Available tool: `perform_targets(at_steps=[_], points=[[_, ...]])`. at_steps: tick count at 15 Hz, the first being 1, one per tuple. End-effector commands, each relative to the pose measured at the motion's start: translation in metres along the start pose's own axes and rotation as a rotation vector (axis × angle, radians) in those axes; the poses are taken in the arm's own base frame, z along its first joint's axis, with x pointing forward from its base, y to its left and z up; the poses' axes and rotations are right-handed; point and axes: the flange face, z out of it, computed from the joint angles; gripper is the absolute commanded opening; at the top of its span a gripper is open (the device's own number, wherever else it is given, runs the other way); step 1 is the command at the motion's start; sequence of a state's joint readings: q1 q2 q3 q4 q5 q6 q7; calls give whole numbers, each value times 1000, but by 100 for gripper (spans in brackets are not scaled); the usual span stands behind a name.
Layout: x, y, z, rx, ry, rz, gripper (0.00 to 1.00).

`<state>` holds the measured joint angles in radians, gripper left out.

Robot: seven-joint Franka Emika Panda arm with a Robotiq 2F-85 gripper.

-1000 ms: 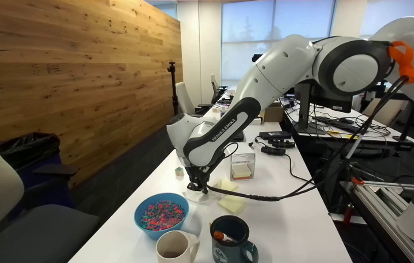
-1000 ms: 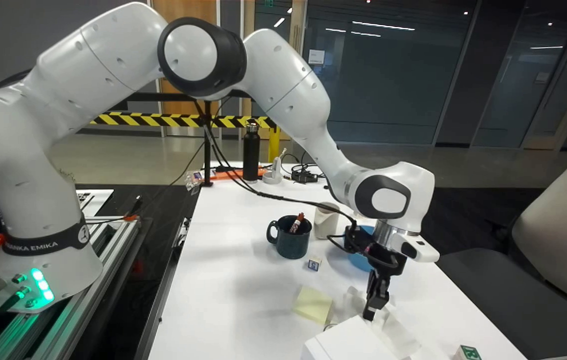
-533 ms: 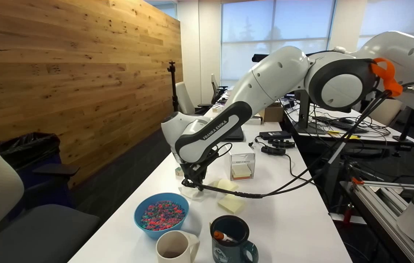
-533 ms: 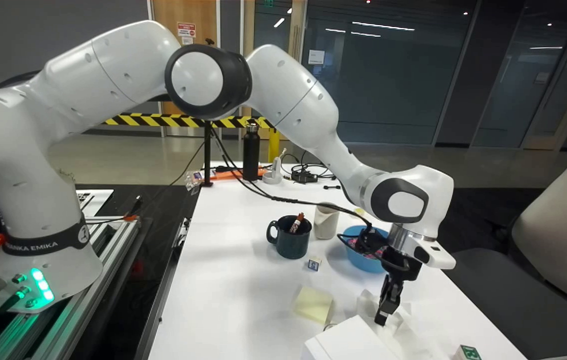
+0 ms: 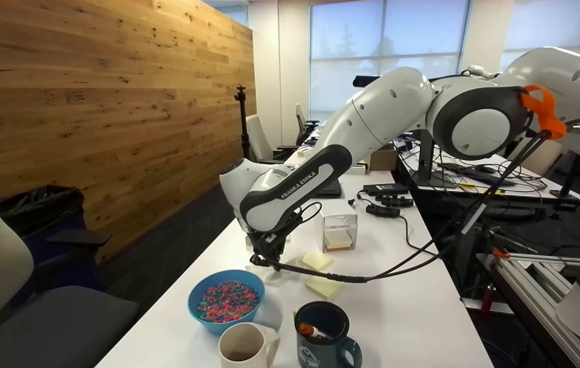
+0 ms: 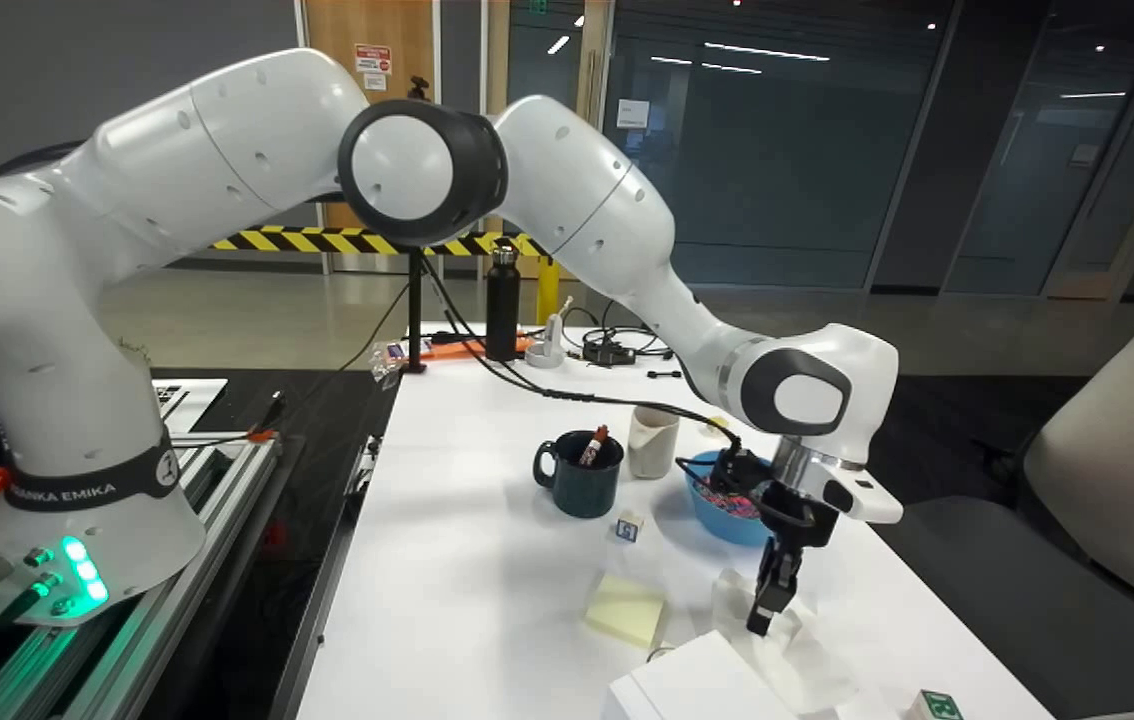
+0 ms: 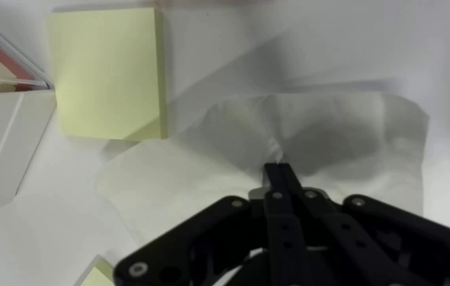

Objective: Use the white napkins to wipe the tabletop.

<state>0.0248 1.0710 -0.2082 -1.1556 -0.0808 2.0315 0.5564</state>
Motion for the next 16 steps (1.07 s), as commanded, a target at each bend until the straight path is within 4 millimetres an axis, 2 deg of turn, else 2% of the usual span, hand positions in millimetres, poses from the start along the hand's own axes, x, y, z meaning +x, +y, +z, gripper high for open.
perform_targets(at_steps=[1,5,6,7,11,16], points=[[-9,-13,9,2,-10,-18,0],[-10,-15,7,0,-13,-14,0],[-9,-12,5,-5,-24,-9,8],[-9,-10,4,-8,-20,1,28],[-3,2,2,-25,-32,21,53],[4,14,-3,-29,-20,38,90]])
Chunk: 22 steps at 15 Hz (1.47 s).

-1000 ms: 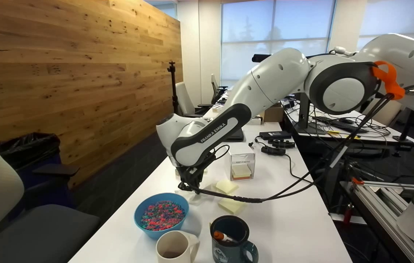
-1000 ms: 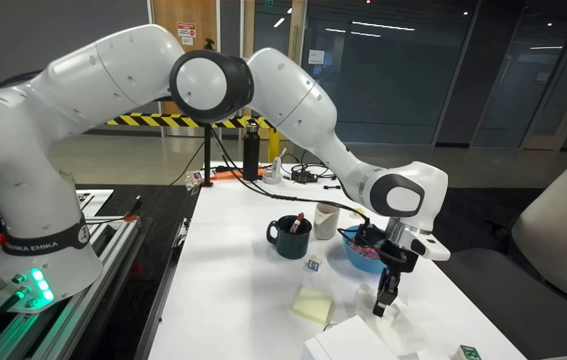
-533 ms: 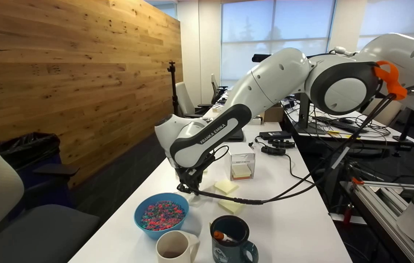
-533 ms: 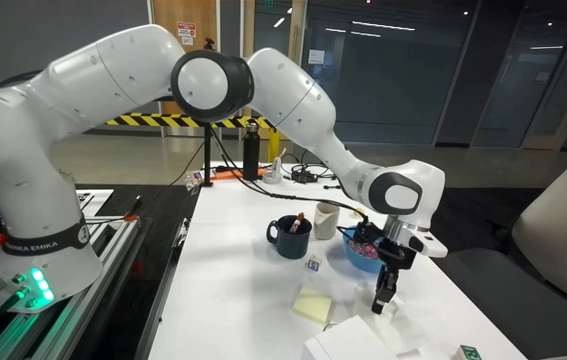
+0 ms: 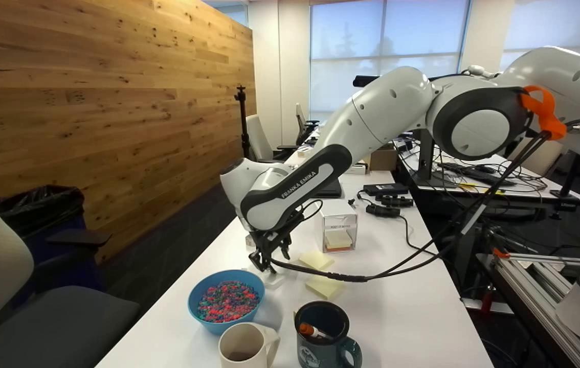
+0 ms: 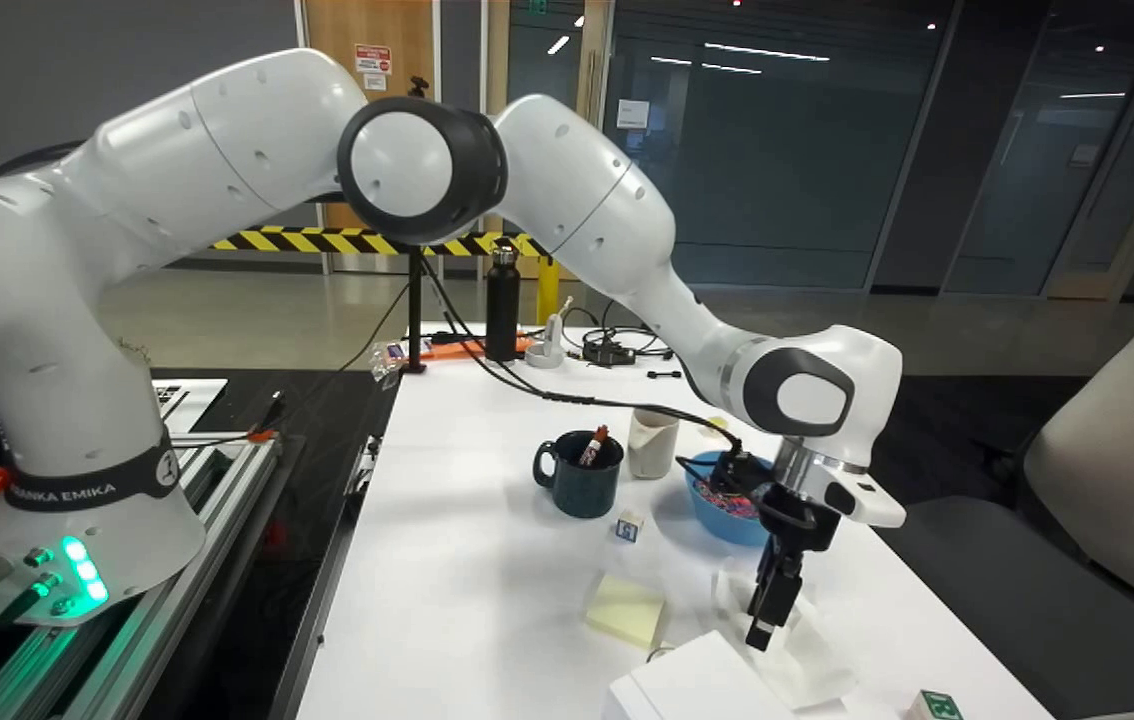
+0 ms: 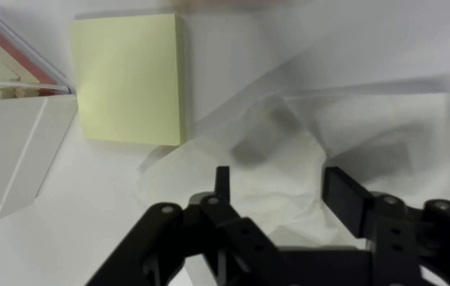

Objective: Use the white napkins to wipe the tabletop.

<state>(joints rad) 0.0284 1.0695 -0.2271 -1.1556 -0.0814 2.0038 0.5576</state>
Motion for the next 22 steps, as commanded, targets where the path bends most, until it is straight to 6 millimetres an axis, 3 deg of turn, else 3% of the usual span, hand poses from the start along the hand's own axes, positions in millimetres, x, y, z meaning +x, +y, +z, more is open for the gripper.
perform_targets(at_steps=[1,3,15,22], points=[[3,7,-4,-6,-10,26,96],[3,10,-8,-13,-3,30,100],[-7,9,-44,-98,15,155,100],[-17,1,-66,-127,10,49,100]])
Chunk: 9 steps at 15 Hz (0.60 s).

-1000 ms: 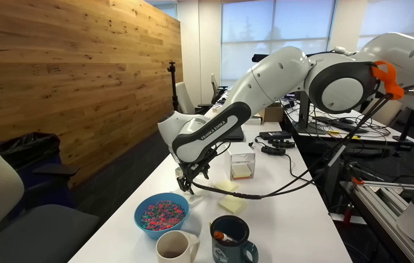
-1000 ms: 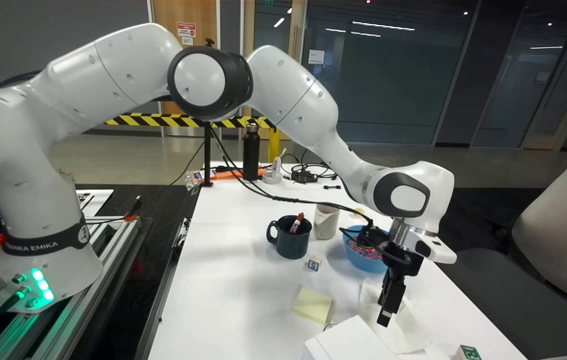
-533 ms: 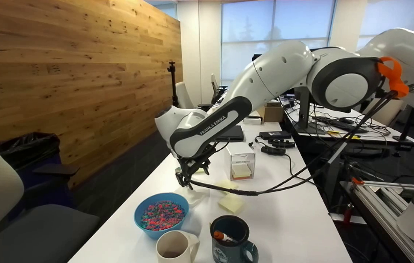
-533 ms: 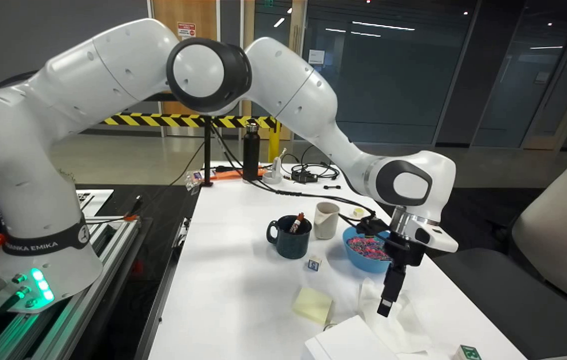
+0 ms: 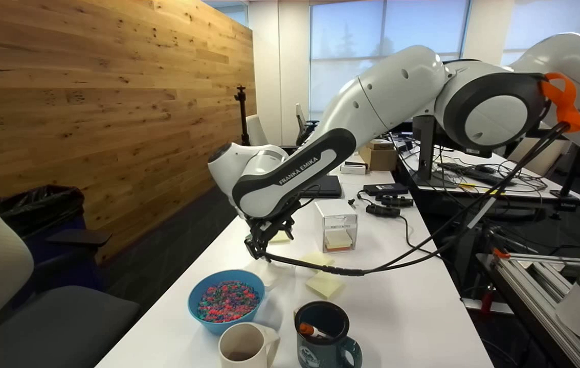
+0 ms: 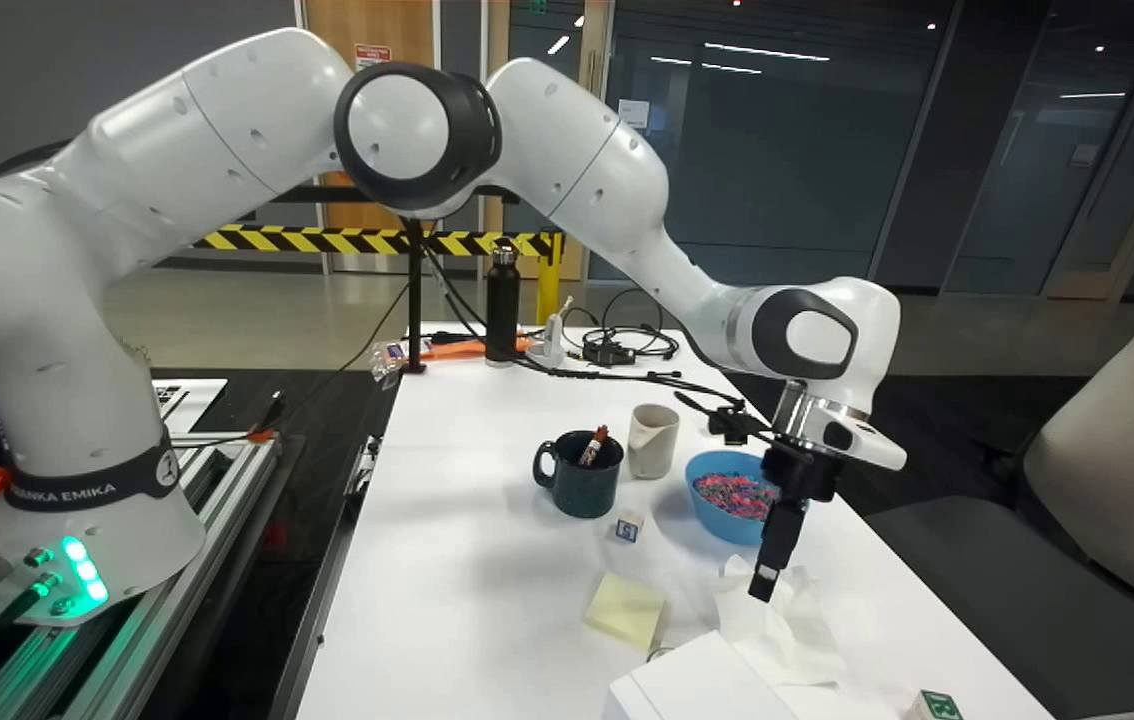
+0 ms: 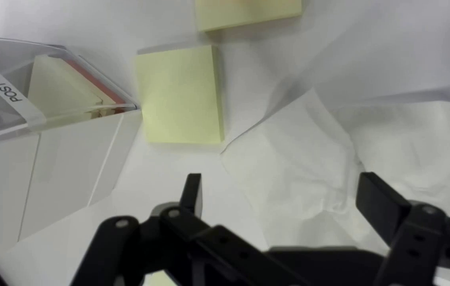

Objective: Use the white napkins to wipe the tabletop.

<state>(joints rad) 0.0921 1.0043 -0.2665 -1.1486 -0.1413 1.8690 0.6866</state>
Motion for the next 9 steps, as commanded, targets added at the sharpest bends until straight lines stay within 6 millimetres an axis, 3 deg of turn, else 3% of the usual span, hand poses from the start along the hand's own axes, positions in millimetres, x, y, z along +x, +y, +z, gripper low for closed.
perform_targets(at_steps=[1,9], points=[[-3,4,-17,-22,2,-62,100],[0,11,-39,19,-17,-249,100]])
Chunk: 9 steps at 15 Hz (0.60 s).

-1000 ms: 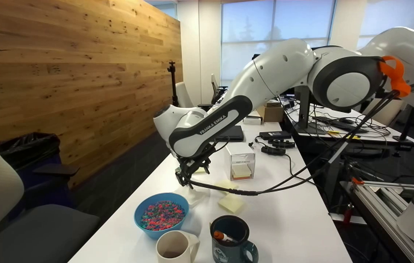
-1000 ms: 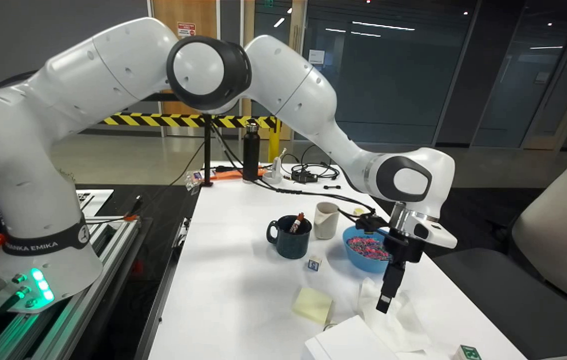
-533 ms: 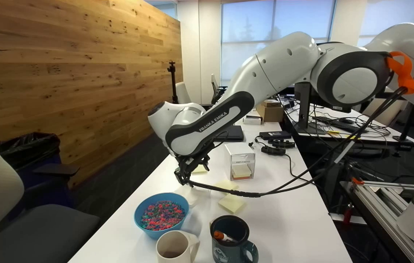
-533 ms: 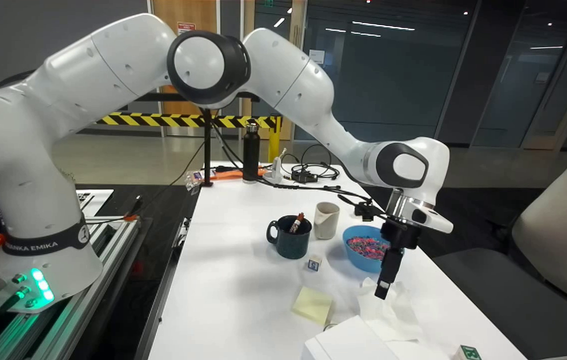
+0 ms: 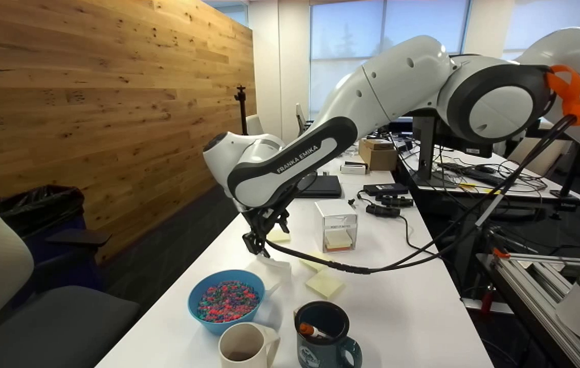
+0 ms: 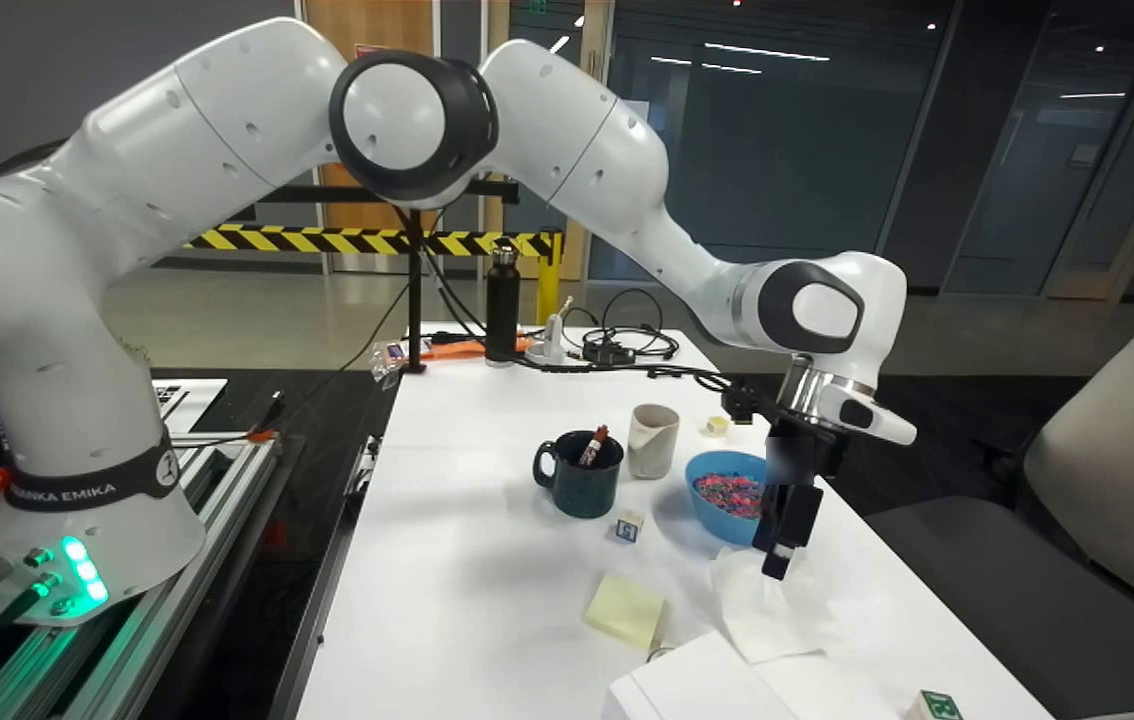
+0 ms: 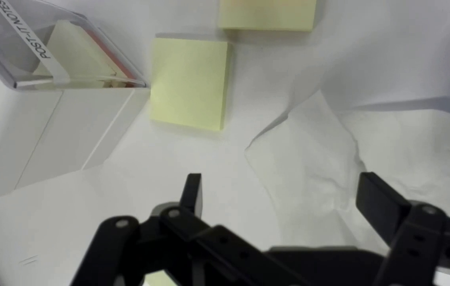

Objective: Use the white napkins to wipe the tabletop.

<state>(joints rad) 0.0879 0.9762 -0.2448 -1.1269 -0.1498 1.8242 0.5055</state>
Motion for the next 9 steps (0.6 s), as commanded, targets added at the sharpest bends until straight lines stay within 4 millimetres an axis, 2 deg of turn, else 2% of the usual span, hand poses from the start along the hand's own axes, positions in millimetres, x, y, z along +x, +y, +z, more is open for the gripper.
perform_targets(at_steps=[1,9], points=[[2,10,-14,15,-10,-77,100],[3,24,-26,45,-22,-157,100]])
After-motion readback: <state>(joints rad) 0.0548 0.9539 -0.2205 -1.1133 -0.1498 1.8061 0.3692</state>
